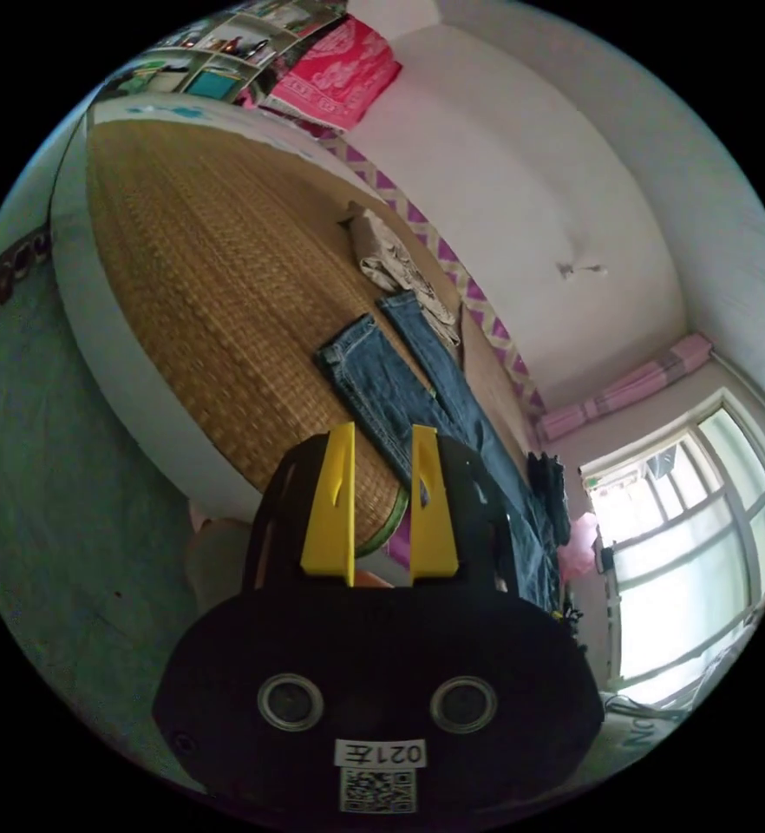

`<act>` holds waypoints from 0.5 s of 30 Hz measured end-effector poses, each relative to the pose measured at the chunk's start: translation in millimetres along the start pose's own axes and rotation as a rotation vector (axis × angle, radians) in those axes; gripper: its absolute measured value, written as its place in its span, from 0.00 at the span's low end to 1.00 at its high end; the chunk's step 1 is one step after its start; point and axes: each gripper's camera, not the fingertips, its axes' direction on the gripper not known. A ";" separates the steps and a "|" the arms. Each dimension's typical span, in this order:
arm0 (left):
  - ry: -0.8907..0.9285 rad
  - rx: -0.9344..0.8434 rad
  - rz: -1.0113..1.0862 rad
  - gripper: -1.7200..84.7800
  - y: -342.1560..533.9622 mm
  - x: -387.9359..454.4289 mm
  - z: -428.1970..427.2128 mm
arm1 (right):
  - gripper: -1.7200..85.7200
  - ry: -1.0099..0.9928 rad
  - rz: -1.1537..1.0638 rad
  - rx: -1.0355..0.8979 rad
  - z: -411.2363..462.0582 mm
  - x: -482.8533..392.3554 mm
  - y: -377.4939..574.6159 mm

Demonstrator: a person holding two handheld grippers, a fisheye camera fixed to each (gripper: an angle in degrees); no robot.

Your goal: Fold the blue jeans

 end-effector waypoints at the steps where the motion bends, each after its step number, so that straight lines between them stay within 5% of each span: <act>1: -0.004 -0.004 -0.007 0.13 -2.1 -0.9 1.0 | 0.13 -0.004 0.008 0.003 0.1 1.5 -0.1; 15: 0.035 -0.095 -0.122 0.14 -47.5 -6.7 43.5 | 0.14 -0.092 0.072 -0.050 23.9 11.0 -2.0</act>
